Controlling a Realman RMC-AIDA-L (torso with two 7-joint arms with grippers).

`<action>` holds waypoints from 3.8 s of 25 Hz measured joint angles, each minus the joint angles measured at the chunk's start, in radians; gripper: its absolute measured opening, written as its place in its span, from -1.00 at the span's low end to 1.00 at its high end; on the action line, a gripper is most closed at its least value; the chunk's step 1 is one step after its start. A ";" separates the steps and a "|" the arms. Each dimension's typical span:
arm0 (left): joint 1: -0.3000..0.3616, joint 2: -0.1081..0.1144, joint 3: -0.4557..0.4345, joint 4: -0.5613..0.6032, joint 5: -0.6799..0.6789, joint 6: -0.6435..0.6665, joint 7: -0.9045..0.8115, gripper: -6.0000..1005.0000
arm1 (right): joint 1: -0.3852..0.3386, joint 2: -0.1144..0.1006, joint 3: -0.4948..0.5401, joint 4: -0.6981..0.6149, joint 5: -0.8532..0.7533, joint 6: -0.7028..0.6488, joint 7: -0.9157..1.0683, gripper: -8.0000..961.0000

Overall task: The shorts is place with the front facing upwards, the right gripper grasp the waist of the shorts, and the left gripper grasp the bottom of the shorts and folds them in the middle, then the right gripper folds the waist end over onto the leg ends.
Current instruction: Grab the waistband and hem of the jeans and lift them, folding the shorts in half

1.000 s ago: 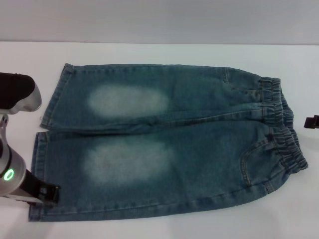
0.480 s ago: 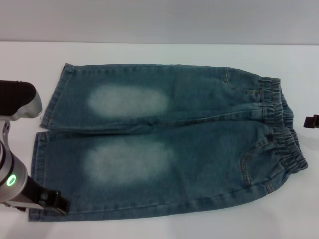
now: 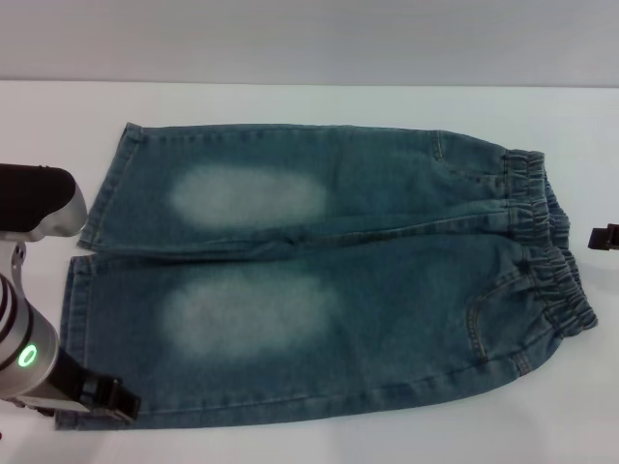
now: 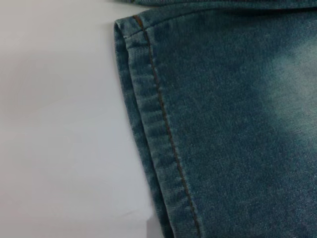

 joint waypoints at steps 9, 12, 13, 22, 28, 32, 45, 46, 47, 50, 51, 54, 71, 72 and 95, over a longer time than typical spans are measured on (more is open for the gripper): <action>-0.007 -0.002 0.003 -0.023 -0.002 0.003 -0.002 0.63 | 0.001 -0.001 0.000 0.000 0.000 0.002 0.000 0.70; -0.010 -0.002 0.005 -0.024 -0.004 0.004 -0.002 0.62 | 0.001 -0.002 0.000 0.000 0.000 0.002 0.000 0.70; -0.012 -0.001 0.009 -0.024 -0.003 0.004 -0.002 0.62 | 0.001 -0.002 0.000 0.000 0.000 0.002 0.000 0.70; -0.025 0.004 -0.004 -0.016 -0.010 0.003 0.012 0.43 | 0.001 -0.002 0.008 0.000 0.000 0.011 0.000 0.70; -0.034 0.005 -0.003 -0.016 -0.011 -0.001 0.016 0.01 | 0.000 0.000 0.019 0.000 0.000 0.017 0.000 0.70; -0.032 0.005 -0.004 -0.015 -0.011 -0.002 0.018 -0.17 | -0.001 0.000 0.020 0.000 0.000 0.018 0.000 0.70; -0.028 0.004 -0.006 0.030 -0.006 -0.023 0.022 -0.99 | -0.002 0.002 0.020 0.002 0.000 0.018 -0.004 0.70; -0.027 0.004 -0.006 0.034 -0.005 -0.026 0.020 -0.98 | -0.002 0.002 0.020 0.003 0.000 0.018 -0.005 0.70; -0.027 0.004 -0.006 0.037 -0.005 -0.030 0.019 -0.98 | -0.002 0.002 0.020 0.003 0.000 0.018 -0.005 0.70; -0.029 0.003 -0.016 0.041 -0.007 -0.049 0.014 -0.96 | -0.002 0.002 0.021 0.004 0.000 0.018 -0.006 0.70; -0.030 0.003 -0.018 0.041 -0.007 -0.057 0.012 -0.95 | -0.002 0.002 0.021 0.004 0.000 0.018 -0.006 0.70; -0.035 0.002 -0.006 0.042 0.012 -0.086 -0.006 -0.94 | -0.002 0.002 0.022 0.001 0.000 0.017 -0.006 0.70; -0.036 0.003 0.024 0.009 0.025 -0.026 -0.061 -0.22 | 0.014 -0.002 0.036 0.010 0.011 0.020 -0.026 0.70; -0.037 0.003 0.024 0.005 0.025 -0.025 -0.061 -0.14 | 0.014 -0.002 0.036 0.011 0.011 0.020 -0.026 0.70; -0.034 0.002 0.021 -0.041 0.014 -0.023 -0.045 0.71 | 0.029 -0.002 0.037 0.009 0.011 0.031 -0.022 0.70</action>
